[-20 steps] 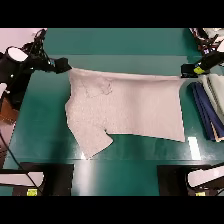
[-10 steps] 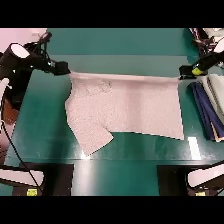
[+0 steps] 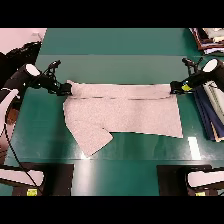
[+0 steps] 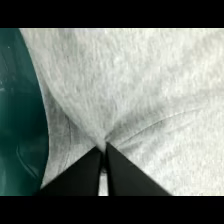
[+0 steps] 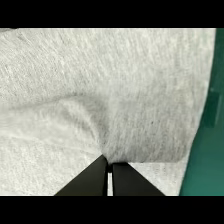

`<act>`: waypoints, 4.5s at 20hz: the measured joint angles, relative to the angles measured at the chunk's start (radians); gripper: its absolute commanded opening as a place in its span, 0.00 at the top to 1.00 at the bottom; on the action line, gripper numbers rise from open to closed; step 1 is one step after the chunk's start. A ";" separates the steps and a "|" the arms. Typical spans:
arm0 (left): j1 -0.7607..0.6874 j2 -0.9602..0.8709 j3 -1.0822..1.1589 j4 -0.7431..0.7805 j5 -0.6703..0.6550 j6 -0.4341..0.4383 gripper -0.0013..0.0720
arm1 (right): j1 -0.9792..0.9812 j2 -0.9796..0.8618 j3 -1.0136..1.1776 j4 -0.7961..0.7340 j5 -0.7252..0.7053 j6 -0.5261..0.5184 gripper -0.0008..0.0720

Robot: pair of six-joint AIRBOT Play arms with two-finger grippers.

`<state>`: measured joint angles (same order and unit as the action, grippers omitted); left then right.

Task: Fold the shirts.

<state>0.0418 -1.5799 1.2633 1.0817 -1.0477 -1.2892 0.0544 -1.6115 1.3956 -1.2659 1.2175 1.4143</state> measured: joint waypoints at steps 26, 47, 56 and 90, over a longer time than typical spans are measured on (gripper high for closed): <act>0.065 0.602 -0.857 -0.264 -0.004 -0.030 0.32 | -0.125 0.493 -0.308 0.045 0.076 -0.011 0.52; 0.065 0.602 -0.747 -0.371 -0.037 0.083 0.95 | -0.516 0.482 -0.771 0.156 0.133 -0.120 0.51; 0.065 0.602 -0.745 -0.367 -0.050 0.085 0.95 | -0.533 0.437 -0.808 0.181 0.129 -0.162 0.97; 0.065 0.153 -0.124 -0.260 0.163 0.035 0.28 | -0.141 -0.088 0.209 0.193 0.127 0.019 0.46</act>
<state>0.1070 -1.4265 1.1389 0.8219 -0.8848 -1.2541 -0.0868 -1.6997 1.6051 -1.0725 1.3441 1.4338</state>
